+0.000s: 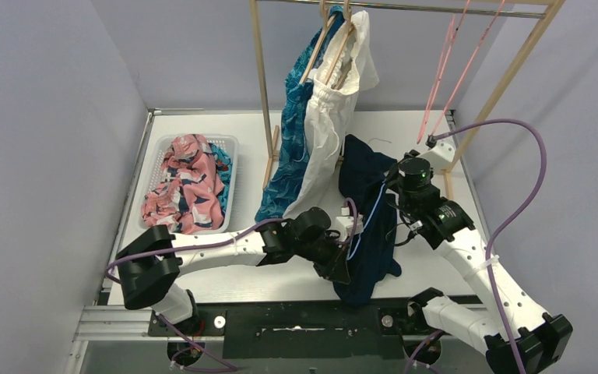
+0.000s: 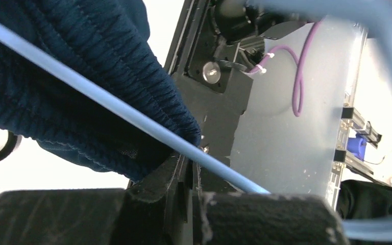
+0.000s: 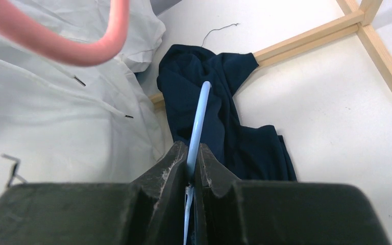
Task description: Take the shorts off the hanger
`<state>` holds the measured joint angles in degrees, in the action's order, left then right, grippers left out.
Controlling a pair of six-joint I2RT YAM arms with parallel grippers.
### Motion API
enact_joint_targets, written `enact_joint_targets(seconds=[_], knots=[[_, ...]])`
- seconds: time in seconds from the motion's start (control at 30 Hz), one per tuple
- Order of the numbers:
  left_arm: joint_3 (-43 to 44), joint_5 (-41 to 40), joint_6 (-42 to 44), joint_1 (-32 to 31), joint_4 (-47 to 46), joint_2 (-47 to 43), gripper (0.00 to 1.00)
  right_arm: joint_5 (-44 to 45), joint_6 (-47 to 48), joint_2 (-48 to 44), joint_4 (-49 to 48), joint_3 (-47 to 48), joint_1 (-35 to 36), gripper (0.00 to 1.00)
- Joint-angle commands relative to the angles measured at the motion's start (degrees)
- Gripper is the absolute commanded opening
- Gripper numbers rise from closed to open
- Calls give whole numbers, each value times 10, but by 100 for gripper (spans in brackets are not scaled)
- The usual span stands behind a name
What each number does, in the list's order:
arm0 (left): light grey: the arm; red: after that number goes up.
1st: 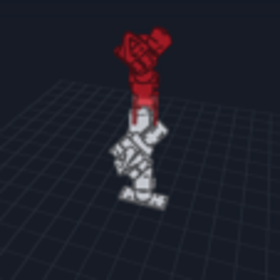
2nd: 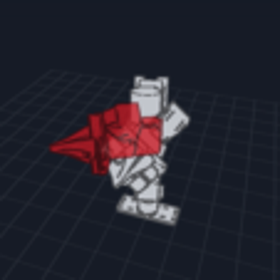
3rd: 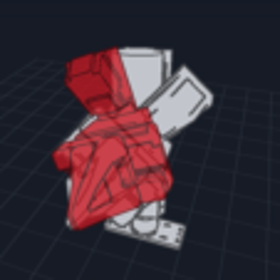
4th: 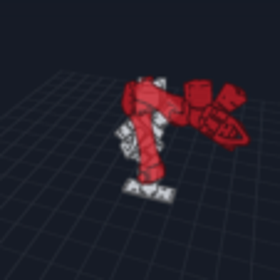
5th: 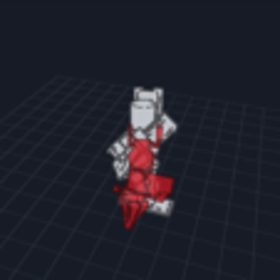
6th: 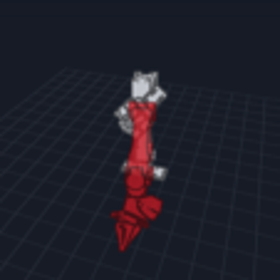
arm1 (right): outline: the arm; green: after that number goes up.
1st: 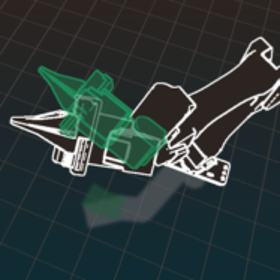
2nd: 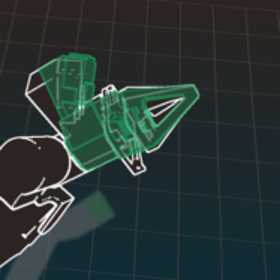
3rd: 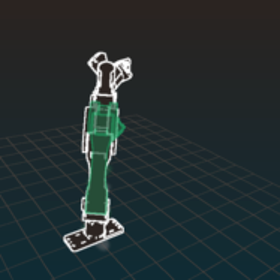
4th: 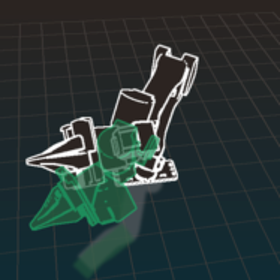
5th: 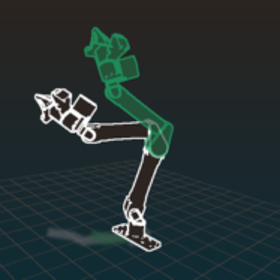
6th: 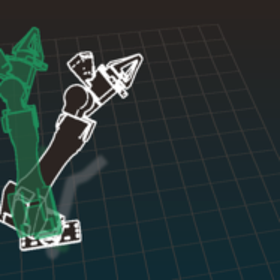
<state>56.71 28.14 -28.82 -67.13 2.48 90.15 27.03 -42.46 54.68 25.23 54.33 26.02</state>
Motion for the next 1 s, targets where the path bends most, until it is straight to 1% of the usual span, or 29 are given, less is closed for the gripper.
enact_joint_targets(seconds=[0.0, 0.1, 0.17, 0.2, 0.23, 0.27, 0.3, 0.4, 0.43, 0.57, 0.7, 0.9, 0.97], knots=[[-15, -35, 4, 2, 36, -42, 0, 22, 5, 9, -58, 35, -6, 0], [-22, -77, -7, 9, 33, -50, 0, 9, 0, 1, -51, 34, -8, 0], [-38, -104, -27, 12, 3, -70, 0, -1, 2, -6, -46, 27, -8, 0], [-50, -119, -38, 14, -18, -82, 2, -7, 4, -11, -44, 23, -8, 0], [-63, -133, -52, 15, -40, -99, 7, -12, 5, -17, -40, 13, -8, 0], [-77, -142, -63, 17, -65, -115, 16, -16, 5, -23, -36, 6, -8, 0], [-95, -150, -72, 18, -84, -130, 29, -24, 5, -30, -34, -1, -7, 0], [-121, -171, -83, 21, -110, -170, 42, -51, -2, -49, -25, -21, -9, 0], [-127, -176, -83, 21, -113, -182, 44, -62, -7, -53, -22, -26, -9, 0], [-139, -187, -88, 21, -122, -219, 50, -95, -37, -64, -20, -49, -8, 0], [-148, -191, -108, 20, -163, -244, 54, -114, -63, -72, -48, -78, -9, 0], [-132, -170, -117, 19, -184, -248, 56, -120, -65, -57, -49, -75, -8, 0], [-128, -166, -116, 19, -194, -246, 58, -124, -64, -53, -49, -74, -8, 0]])
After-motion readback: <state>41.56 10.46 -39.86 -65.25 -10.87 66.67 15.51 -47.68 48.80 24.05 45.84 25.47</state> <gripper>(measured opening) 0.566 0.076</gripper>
